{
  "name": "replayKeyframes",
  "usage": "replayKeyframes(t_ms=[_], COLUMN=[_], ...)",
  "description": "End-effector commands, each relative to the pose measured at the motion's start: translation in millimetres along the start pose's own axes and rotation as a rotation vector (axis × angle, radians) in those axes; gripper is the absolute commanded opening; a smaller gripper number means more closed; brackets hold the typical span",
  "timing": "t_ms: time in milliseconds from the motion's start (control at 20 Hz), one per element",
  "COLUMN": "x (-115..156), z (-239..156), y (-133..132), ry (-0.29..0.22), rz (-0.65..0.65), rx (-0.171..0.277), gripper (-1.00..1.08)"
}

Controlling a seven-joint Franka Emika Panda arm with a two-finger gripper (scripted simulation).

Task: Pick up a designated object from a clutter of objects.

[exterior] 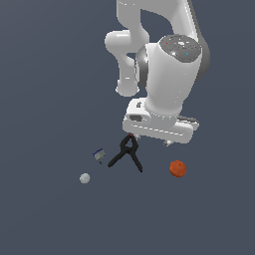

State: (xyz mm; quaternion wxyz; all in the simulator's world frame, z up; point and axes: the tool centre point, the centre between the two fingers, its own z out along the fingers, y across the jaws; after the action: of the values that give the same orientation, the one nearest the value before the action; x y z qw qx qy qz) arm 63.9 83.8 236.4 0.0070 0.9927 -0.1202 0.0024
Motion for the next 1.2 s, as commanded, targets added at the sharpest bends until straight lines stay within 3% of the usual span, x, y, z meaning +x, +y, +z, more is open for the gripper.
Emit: replayKeyframes(t_ms=[0, 650, 1150], x=[2.2, -3.0, -12.7], z=[15.2, 96.7, 132.7], y=[-18.2, -107.0, -142.1], ry=[0.0, -0.004, -0.008], rz=[0.038, 0.225, 0.302], rx=[0.001, 0.008, 0.012], gripper=[1.0, 1.0, 1.0])
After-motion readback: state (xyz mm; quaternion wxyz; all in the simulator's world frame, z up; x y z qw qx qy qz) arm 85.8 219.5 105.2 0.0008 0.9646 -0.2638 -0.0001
